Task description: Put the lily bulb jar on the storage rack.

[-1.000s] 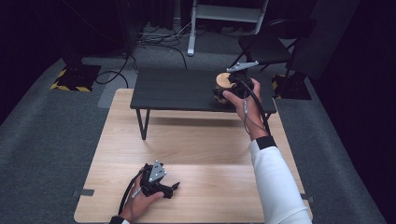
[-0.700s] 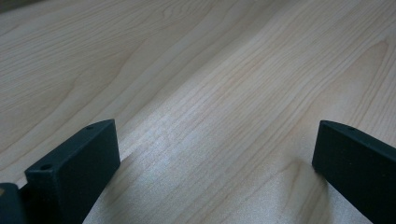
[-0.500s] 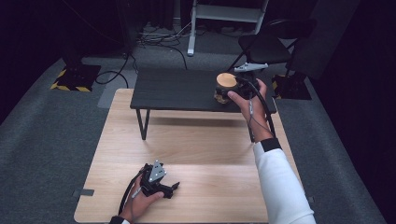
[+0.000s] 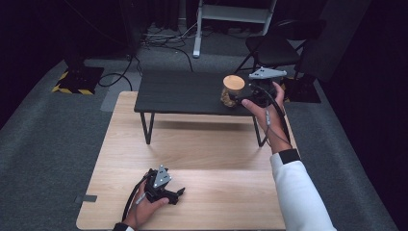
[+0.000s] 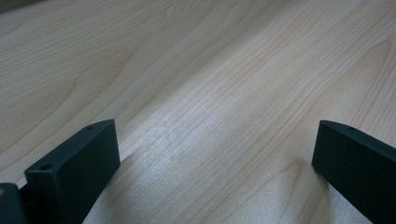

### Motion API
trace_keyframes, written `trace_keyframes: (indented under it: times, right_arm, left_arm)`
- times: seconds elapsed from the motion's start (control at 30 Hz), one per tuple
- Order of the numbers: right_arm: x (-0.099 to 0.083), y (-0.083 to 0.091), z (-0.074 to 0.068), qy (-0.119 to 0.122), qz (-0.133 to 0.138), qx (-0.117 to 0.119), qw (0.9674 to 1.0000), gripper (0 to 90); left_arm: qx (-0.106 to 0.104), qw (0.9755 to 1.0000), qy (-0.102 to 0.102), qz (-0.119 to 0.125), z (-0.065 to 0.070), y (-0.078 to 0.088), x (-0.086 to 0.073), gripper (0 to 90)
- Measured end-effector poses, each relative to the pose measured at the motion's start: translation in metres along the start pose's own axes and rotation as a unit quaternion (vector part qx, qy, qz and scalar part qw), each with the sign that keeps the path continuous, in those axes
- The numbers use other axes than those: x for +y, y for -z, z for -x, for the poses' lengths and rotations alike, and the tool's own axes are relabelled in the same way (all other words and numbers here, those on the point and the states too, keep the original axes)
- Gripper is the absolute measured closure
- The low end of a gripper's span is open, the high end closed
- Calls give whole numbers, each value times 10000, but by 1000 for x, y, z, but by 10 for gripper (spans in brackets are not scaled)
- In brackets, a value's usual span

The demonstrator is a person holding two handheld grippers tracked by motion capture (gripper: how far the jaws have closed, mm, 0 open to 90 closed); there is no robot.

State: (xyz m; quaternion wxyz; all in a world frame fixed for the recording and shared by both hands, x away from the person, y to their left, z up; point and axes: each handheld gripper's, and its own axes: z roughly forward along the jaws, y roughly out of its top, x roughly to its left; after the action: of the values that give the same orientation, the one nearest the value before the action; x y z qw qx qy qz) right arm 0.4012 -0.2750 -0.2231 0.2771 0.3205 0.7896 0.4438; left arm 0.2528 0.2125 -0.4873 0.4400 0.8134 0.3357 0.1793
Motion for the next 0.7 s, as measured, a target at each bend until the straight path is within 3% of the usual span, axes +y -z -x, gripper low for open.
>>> trace_keyframes:
  times: [0.3,0.47,0.53,0.7]
  right_arm:
    - [-44,41,-5,130,170,176,9996,66]
    - [-73,63,-12,244,238,128,9993,66]
    - [-86,71,-18,378,281,-6,9989,66]
    - [-117,78,-24,439,158,-5,9989,66]
  left_arm:
    - [9,10000,24,4,0,0,0,7]
    - [27,10000,-3,-6,1,0,0,8]
    - [40,10000,-17,-12,1,0,0,8]
    - [44,10000,-20,-15,1,0,1,7]
